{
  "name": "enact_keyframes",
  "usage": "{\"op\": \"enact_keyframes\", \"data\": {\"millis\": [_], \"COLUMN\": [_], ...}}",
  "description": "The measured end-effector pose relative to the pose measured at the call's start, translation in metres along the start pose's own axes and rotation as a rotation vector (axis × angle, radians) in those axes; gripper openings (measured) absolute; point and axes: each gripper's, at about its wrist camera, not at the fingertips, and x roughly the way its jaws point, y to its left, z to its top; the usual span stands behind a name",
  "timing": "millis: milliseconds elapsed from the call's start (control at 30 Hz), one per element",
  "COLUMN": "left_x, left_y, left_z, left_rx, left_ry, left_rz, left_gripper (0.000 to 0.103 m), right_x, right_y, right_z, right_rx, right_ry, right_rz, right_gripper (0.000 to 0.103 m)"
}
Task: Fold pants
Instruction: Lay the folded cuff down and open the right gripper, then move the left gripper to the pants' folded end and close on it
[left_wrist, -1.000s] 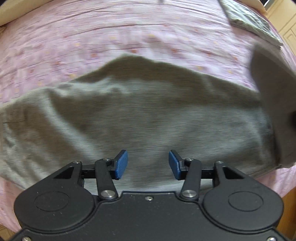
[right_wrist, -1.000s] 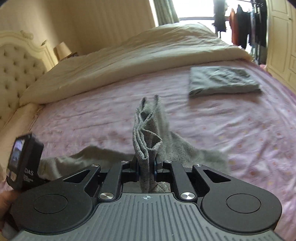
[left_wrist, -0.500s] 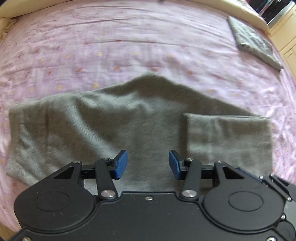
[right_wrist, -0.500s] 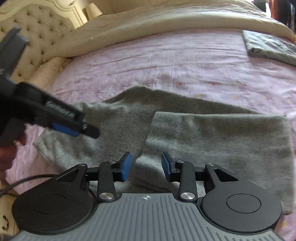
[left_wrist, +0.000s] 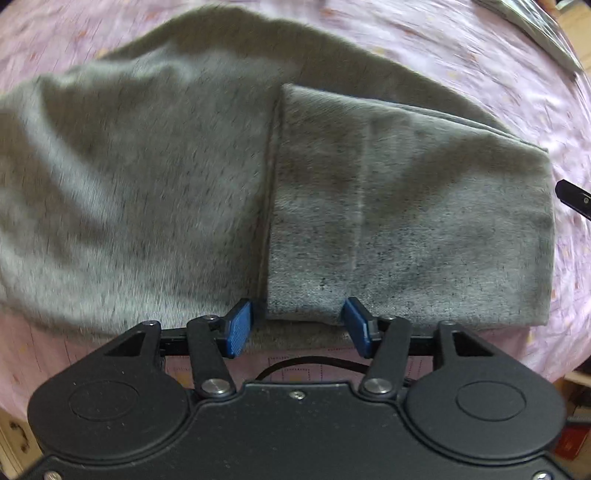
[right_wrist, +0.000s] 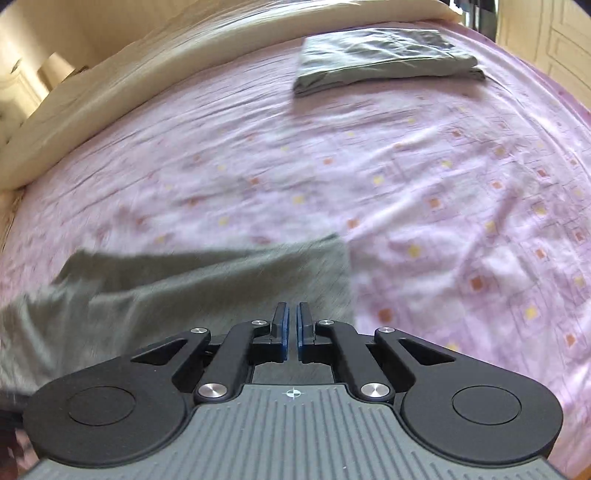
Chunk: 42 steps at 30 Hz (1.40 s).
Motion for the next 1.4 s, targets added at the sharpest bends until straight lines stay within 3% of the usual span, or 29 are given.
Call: {"op": "enact_keyframes", "data": {"millis": [233,367,467,567,733,867,1133,1400], "left_x": [0.001,-0.010,-0.026,-0.041,-0.059,-0.070,-0.091,-0.097], "left_y": [-0.003,-0.009,-0.005,0.009,0.049,0.087,0.186,0.267], "left_z": [0.004,-0.001,-0.012,-0.024,-0.038,-0.042,-0.043,-0.017], "left_rx": [-0.020,0.000,0.014,0.011,-0.037,-0.074,-0.146,-0.162], "left_ry": [-0.013,-0.047,-0.081,-0.112,-0.135,-0.150,-0.218,-0.272], "left_rz": [0.044,0.057,0.058,0.074,0.119,0.170,0.188,0.136], "left_gripper": [0.064,0.063,0.062,0.061,0.061,0.061,0.065,0.066], "right_x": [0.046,0.026,-0.002,-0.019,-0.019,-0.028,-0.046,-0.053], "right_y": [-0.008,0.000,0.000,0.000,0.001,0.016,0.098,0.218], "right_z": [0.013,0.006,-0.010,-0.035,-0.077,-0.088,-0.084,-0.103], "right_rx": [-0.109,-0.187,-0.184,-0.188,-0.151,-0.151,-0.250,-0.291], "right_ry": [0.089,0.039,0.018,0.049,0.150,0.115,0.020,0.009], "right_rz": [-0.027,-0.034,0.014,0.050,0.010,-0.043,-0.007,0.048], "right_gripper": [0.004,0.005,0.005,0.005,0.006,0.006,0.006,0.006]}}
